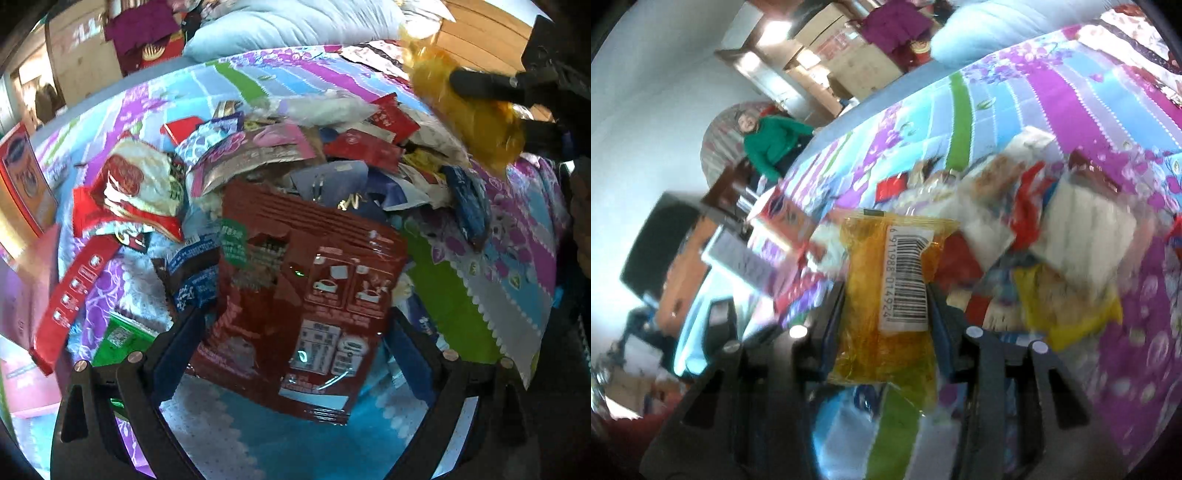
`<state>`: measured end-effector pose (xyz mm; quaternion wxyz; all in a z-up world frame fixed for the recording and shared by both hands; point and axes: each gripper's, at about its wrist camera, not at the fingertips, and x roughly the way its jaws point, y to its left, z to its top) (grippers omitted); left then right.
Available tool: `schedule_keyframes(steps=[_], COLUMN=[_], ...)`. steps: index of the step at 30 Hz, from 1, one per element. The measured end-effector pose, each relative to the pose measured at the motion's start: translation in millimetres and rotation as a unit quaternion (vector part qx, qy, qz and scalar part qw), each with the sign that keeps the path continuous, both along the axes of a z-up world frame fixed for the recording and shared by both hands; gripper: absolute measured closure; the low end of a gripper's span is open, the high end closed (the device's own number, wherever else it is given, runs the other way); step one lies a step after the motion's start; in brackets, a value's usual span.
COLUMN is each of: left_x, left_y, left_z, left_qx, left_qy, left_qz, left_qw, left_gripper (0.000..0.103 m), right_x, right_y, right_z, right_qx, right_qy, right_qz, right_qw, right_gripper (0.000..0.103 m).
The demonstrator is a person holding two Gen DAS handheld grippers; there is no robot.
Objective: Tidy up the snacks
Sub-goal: 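Grasp the red-brown pouch with the left gripper while the right gripper lifts the orange pack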
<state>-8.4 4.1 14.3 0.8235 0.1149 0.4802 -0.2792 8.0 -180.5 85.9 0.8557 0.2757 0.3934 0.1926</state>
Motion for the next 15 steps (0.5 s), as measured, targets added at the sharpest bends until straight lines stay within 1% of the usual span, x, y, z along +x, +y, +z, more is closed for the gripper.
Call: schedule_keyframes(steps=[2, 4, 5, 6, 12, 15], left_x=[-3, -7, -11, -14, -27, -33], left_y=[5, 7, 9, 9, 14, 16], left_z=[1, 0, 0, 0, 10, 19], left_qx=[-0.006, -0.010, -0.015, -0.013, -0.017, -0.017], left_qy=[0.003, 0.005, 0.005, 0.002, -0.011, -0.014], left_qz=[-0.001, -0.002, -0.004, -0.002, 0.024, 0.034], left_qw=[1.0000, 0.9999, 0.9999, 0.9999, 0.9995, 0.9992], left_gripper=[0.010, 0.015, 0.019, 0.020, 0.023, 0.023], right_x=[-10, -23, -31, -40, -67, -76], right_y=[3, 8, 7, 9, 10, 15], right_z=[3, -4, -8, -13, -19, -21], right_qx=[-0.004, -0.007, -0.008, -0.004, 0.015, 0.020], right_qy=[-0.004, 0.006, 0.011, 0.016, 0.023, 0.027], right_qz=[0.009, 0.017, 0.018, 0.018, 0.018, 0.029], right_qw=[1.000, 1.000, 1.000, 1.000, 0.999, 0.999], right_gripper=[0.060, 0.060, 0.060, 0.060, 0.060, 0.060])
